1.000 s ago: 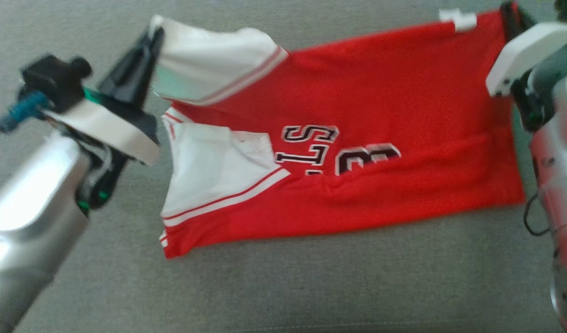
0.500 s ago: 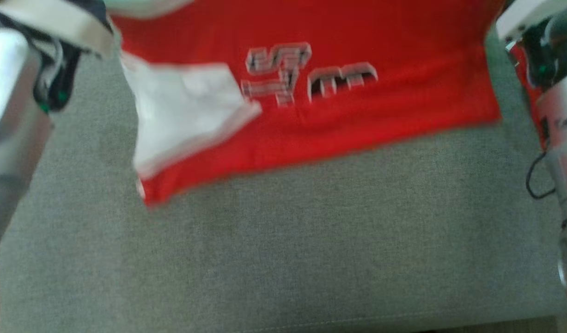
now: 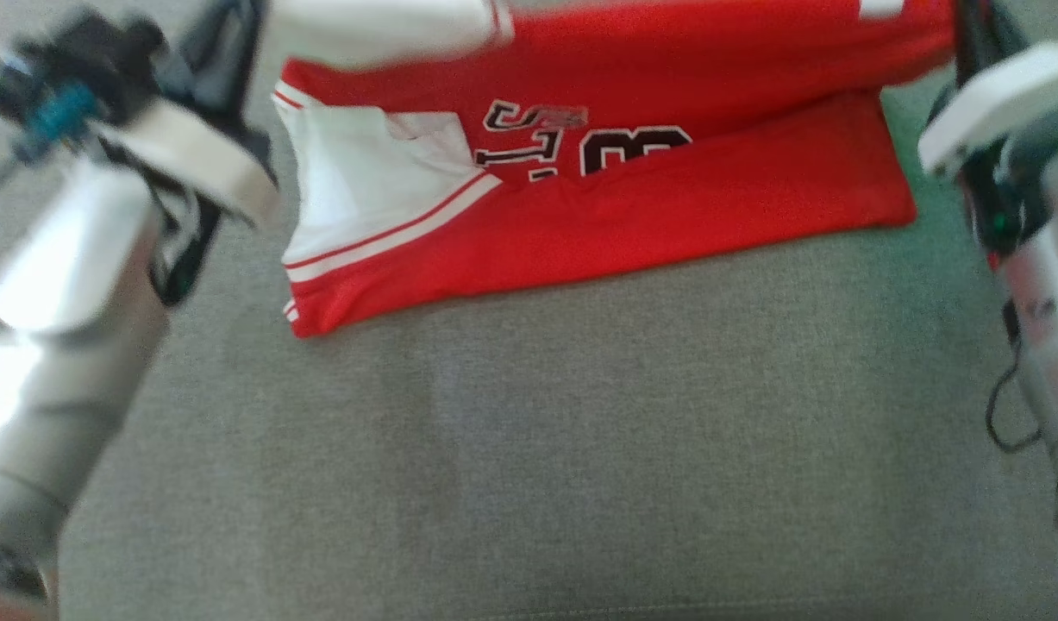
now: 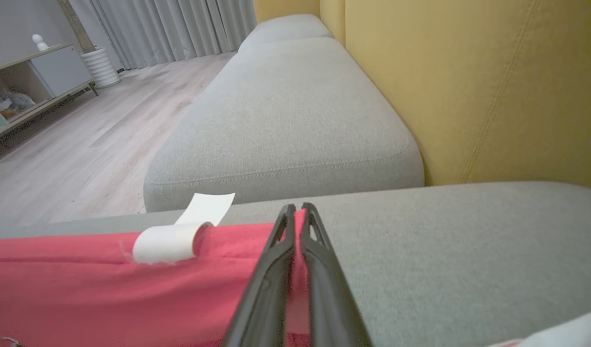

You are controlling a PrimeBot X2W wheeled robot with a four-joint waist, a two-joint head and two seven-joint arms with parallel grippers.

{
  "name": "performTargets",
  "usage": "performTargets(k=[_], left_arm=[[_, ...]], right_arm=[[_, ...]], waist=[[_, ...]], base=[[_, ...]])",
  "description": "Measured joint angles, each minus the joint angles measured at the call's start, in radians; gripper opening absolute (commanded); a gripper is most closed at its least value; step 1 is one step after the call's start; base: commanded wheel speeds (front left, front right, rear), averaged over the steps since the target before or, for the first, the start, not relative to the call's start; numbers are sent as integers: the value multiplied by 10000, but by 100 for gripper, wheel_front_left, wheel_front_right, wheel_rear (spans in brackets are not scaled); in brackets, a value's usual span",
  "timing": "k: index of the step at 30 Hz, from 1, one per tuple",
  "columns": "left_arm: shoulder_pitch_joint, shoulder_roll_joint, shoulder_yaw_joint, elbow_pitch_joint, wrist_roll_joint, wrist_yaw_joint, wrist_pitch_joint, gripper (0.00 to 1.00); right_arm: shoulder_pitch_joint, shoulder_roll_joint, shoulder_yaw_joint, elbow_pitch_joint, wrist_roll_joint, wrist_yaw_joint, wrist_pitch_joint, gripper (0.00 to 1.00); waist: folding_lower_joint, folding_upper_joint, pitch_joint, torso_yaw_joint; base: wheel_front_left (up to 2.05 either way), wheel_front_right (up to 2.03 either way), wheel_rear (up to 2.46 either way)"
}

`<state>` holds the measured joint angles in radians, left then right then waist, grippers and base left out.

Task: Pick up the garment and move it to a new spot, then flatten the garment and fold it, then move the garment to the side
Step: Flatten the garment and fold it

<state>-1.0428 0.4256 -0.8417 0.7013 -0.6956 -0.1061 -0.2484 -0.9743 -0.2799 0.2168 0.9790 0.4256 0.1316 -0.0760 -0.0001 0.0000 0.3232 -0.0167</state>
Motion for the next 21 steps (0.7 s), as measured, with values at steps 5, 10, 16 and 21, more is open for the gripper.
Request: performTargets(k=[5, 10, 16, 21], left_arm=[[1112, 59, -408, -546, -194, -86, 201, 0], [2057, 368, -732, -1323, -313, -79, 575, 0], [3219, 637, -1122, -2077, -723, 50, 1386, 0], [3542, 794, -1384, -2510, -688, 270, 1735, 0]], right_arm=[[914, -324, 284, 4, 610, 0, 148, 0], [1645, -648, 554, -205, 1154, 0, 579, 0], [2502, -1020, 1076, -453, 1672, 0, 1488, 0], [2837, -1423, 1413, -752, 1848, 0, 1988, 0]], waist=[[0, 0, -437, 277], [-1, 0, -789, 464], [-1, 0, -1003, 514], [1, 0, -990, 497]], base=[[0, 0, 0], [0, 0, 0], [0, 0, 0], [0, 0, 0]])
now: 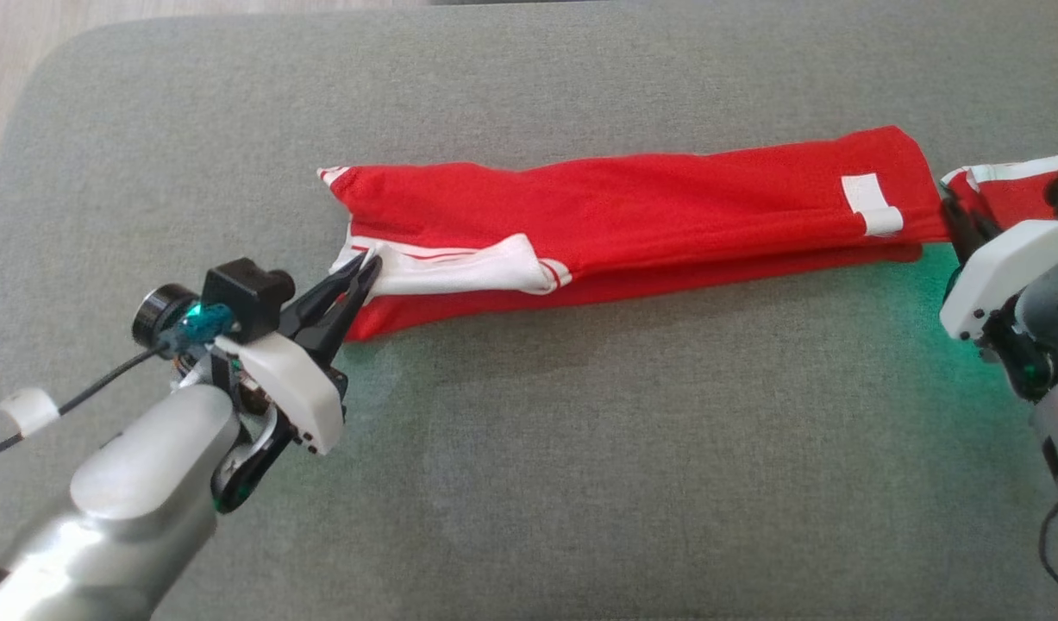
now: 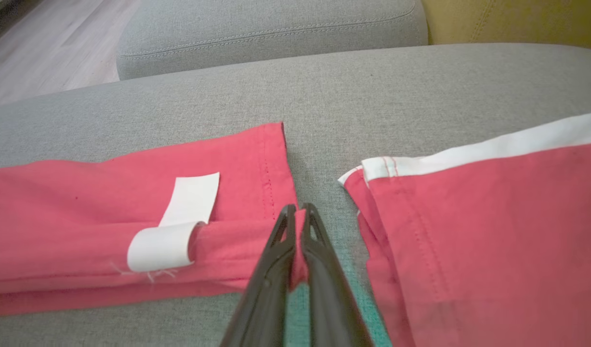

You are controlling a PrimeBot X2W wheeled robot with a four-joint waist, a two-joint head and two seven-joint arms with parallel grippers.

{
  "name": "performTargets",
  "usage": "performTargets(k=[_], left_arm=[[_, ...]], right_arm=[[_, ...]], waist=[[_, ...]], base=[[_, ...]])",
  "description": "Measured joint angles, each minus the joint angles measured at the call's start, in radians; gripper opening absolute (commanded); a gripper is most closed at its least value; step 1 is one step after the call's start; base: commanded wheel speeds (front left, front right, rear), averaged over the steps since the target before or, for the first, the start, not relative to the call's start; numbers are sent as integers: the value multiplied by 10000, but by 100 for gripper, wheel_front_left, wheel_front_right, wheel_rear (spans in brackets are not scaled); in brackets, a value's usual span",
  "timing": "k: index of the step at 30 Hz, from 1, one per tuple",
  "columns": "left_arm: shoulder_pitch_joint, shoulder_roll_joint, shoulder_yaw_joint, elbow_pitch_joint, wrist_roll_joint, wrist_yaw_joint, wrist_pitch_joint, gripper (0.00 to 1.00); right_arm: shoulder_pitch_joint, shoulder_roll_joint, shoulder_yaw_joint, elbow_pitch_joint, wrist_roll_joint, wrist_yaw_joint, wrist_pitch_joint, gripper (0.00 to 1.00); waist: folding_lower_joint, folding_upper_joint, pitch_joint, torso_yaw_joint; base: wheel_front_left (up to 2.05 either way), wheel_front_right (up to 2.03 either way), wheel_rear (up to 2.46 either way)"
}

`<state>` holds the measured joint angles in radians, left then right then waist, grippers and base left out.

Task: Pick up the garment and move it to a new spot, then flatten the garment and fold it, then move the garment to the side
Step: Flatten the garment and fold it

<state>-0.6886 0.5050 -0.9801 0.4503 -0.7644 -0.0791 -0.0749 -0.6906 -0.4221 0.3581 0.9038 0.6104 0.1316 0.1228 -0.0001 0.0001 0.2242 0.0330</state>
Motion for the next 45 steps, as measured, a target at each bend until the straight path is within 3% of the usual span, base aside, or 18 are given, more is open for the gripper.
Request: performTargets(k=[15, 16, 17, 19, 25, 26, 29, 33, 36, 41, 45], left_arm=[[-15, 205, -535, 257, 740, 274, -56, 0], [-6, 176, -621, 368, 798, 274, -56, 11], [-4, 142, -692, 510, 830, 274, -52, 100], [13, 96, -861, 750, 947, 284, -44, 100], [322, -209, -171, 796, 583, 989, -1237, 100], [535, -257, 318, 535, 326, 1350, -1549, 100], [956, -341, 1208, -125, 224, 1871, -1745, 100], [1982, -798, 3145, -1904, 591, 2606, -1776, 100], [3088, -1237, 4219, -2801, 1183, 2752, -1818, 100], [4924, -2125, 5325, -3114, 2209, 2709, -1818, 100], [5684, -2767, 6009, -3124, 2821, 2240, -1818, 100]], right_arm=[[12, -48, 894, -234, -337, 0, 119, 0], [11, -46, 918, -167, -360, 0, 219, 13], [11, -48, 966, -105, -401, 0, 295, 100], [14, -48, 1101, -100, -487, 0, 341, 100], [13, -8, 497, -955, 23, 0, -972, 100], [35, 77, 355, -1494, 59, 0, -1565, 100], [171, 487, 2, -2190, 17, 0, -2495, 100], [1034, 1344, -736, -2997, -546, 0, -3392, 100], [1926, 1954, -1208, -3438, -2173, 0, -3639, 100], [3513, 3471, -2679, -4516, -3348, 0, -3708, 100], [4733, 3607, -3254, -5344, -3912, 0, -3737, 100]], waist=[[1, 0, 92, -212], [2, 0, 82, -216], [1, 0, 58, -222], [1, 0, -15, -244], [2, 0, -364, -302], [0, 0, -549, -332], [1, 0, -858, -378], [-1, 0, -1233, -404], [-1, 0, -1386, -420], [-1, 0, -1488, -364], [-1, 0, -1426, -347]], base=[[0, 0, 0], [0, 0, 0], [0, 0, 0], [0, 0, 0], [0, 0, 0], [0, 0, 0], [0, 0, 0], [0, 0, 0], [0, 0, 0], [0, 0, 0], [0, 0, 0]])
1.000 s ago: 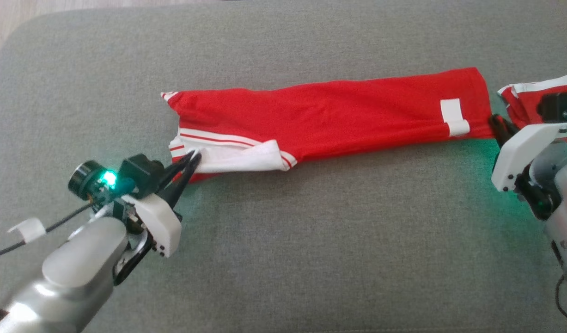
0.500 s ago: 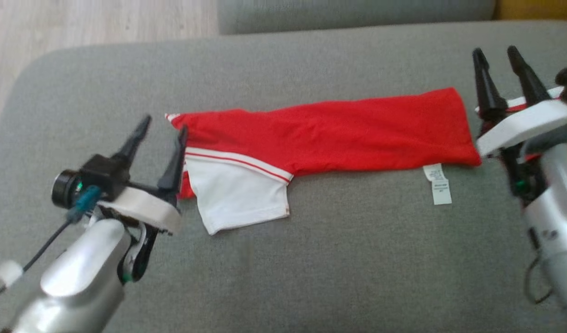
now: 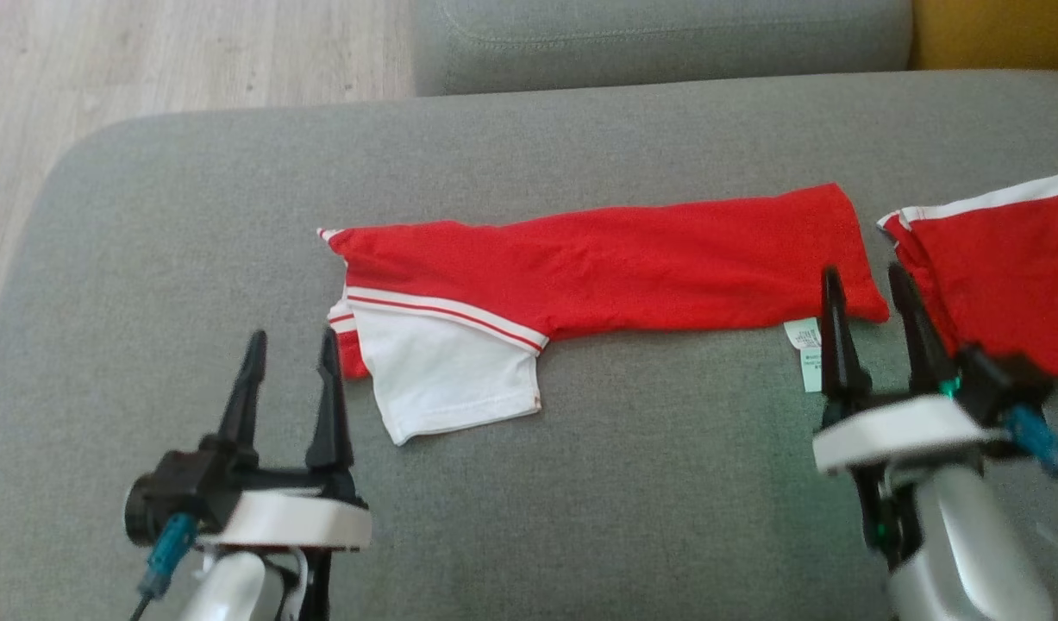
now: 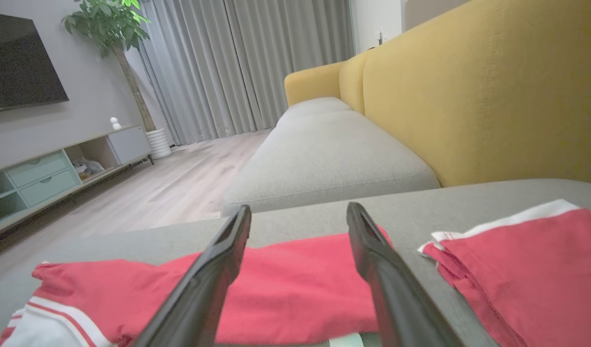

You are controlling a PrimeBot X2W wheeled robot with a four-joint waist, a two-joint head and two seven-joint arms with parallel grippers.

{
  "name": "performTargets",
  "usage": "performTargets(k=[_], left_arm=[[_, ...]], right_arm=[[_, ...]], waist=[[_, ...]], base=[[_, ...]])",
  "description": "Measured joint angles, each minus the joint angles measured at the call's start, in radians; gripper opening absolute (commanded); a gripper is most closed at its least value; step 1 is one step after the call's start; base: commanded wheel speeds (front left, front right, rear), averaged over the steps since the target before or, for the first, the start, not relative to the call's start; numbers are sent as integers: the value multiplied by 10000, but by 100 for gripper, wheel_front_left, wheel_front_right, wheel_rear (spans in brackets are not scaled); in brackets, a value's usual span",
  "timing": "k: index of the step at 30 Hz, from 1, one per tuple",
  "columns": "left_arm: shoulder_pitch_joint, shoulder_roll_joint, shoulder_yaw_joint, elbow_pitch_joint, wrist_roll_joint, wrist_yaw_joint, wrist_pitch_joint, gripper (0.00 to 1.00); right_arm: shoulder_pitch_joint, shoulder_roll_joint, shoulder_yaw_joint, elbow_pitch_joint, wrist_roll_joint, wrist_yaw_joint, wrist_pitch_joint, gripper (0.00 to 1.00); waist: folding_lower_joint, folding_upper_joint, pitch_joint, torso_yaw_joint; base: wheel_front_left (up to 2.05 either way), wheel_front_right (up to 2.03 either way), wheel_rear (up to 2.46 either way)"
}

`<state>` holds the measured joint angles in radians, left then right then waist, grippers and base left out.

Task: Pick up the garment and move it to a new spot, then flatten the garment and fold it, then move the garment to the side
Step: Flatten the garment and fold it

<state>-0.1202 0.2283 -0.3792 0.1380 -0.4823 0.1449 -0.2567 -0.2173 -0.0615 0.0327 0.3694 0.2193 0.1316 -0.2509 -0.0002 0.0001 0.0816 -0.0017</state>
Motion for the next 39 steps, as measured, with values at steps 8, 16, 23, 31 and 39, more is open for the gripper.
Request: performTargets(k=[8, 16, 23, 31, 39], left_arm=[[-19, -581, 836, 221, 903, -947, 0, 100], [-968, -1118, 1127, 635, 1570, -1695, 0, 100], [-1252, -1400, 1306, 905, 1868, -2077, 0, 100], [-1457, -1559, 1639, 1028, 2115, -2291, 0, 100], [-1500, -1699, 1902, 1160, 2376, -2387, 0, 100]], right_arm=[[214, 127, -13, -86, -161, 0, 0, 100], [-1834, 138, -1818, 1848, -1103, 0, 1160, 100], [-3289, 123, -3749, 3812, -1935, 0, 1448, 100], [-4402, -29, -3940, 5497, -2458, 0, 1471, 100], [-4664, 38, -3716, 6174, -2755, 0, 941, 0]], waist=[[1, 0, 553, 31], [4, 0, 1578, 230], [4, -1, 2194, 621], [2, -1, 2508, 829], [2, -1, 2174, 544]], base=[[0, 0, 0], [0, 0, 0], [0, 0, 0], [0, 0, 0], [0, 0, 0]])
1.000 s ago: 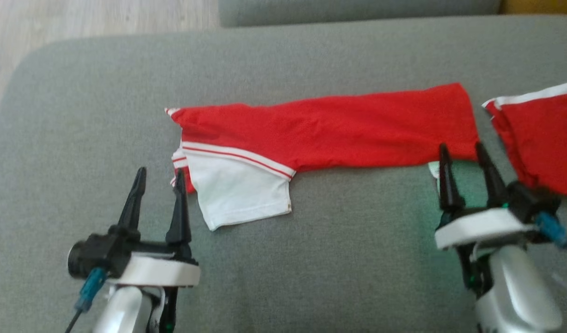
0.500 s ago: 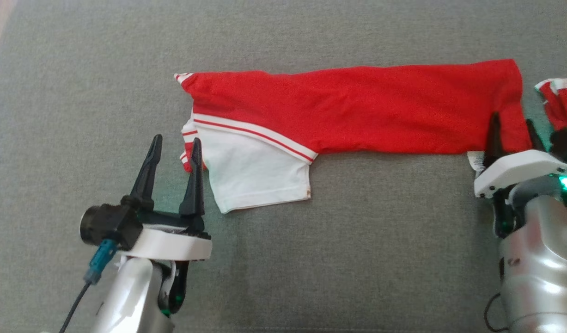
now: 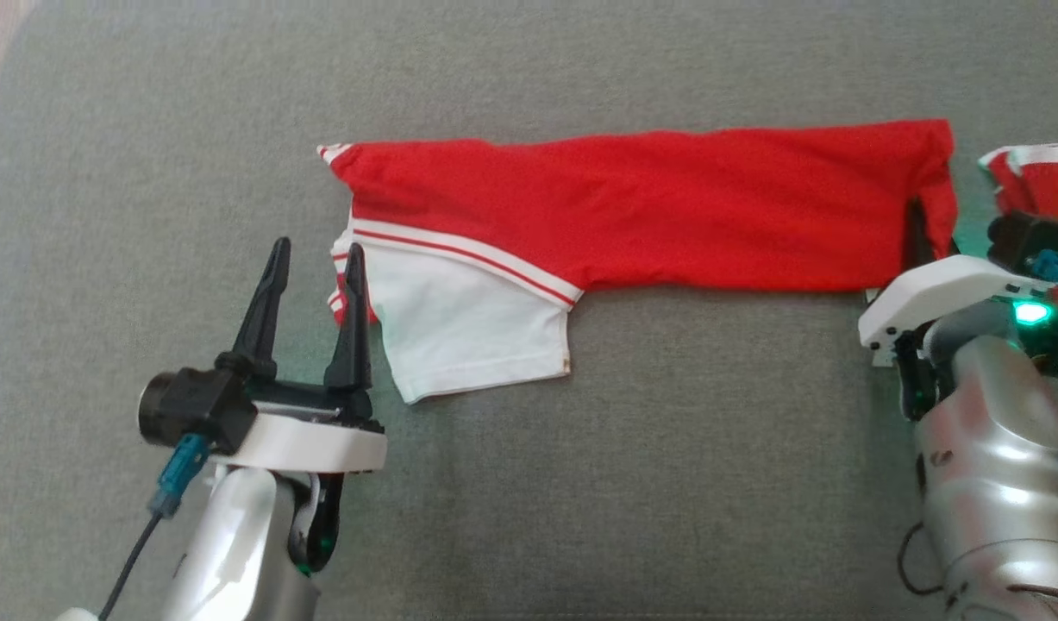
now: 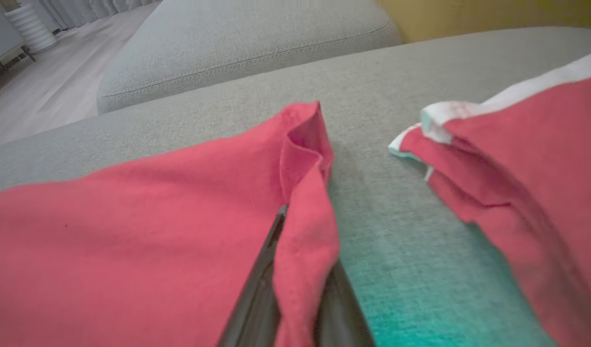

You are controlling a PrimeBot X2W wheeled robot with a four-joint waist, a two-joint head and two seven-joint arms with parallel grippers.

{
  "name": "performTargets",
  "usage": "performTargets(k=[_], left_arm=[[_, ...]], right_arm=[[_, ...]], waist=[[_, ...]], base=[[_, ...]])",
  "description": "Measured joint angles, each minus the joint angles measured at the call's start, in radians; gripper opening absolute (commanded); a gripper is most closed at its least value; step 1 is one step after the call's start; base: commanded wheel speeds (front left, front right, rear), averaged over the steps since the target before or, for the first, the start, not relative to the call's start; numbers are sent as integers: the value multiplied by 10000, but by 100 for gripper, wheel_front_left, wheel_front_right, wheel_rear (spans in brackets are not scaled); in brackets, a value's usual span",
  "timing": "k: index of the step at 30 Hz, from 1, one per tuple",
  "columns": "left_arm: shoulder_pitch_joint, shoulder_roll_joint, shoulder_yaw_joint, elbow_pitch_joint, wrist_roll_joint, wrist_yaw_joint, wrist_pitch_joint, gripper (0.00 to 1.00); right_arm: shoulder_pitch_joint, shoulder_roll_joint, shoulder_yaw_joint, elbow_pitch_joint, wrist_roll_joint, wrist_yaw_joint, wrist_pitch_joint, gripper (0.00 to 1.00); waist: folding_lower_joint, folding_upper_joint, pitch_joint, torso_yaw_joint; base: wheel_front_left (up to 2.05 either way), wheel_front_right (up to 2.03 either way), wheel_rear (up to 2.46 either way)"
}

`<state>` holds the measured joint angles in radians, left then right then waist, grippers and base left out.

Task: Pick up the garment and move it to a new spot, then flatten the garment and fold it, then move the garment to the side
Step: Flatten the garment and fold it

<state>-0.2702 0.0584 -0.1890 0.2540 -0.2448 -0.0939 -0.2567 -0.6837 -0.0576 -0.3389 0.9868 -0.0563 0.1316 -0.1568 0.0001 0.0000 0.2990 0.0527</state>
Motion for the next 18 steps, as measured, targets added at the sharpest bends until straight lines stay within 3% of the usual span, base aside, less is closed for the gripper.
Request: performTargets(k=[3, 10, 18], left_arm=[[40, -27, 36, 17, -2, -36, 0, 100], [151, -69, 128, 146, -2, -121, 0, 100], [770, -81, 280, 224, -4, -123, 0, 100]], right_arm=[[48, -176, -146, -140, -337, 0, -31, 0], [441, -1465, -711, -957, -861, 0, 265, 0], [639, -652, 709, -2127, -309, 0, 788, 0]], waist=[[-1, 0, -252, -172], [-1, 0, -897, -382], [-2, 0, -1557, -229]], base=[[0, 0, 0], [0, 0, 0], [0, 0, 0]])
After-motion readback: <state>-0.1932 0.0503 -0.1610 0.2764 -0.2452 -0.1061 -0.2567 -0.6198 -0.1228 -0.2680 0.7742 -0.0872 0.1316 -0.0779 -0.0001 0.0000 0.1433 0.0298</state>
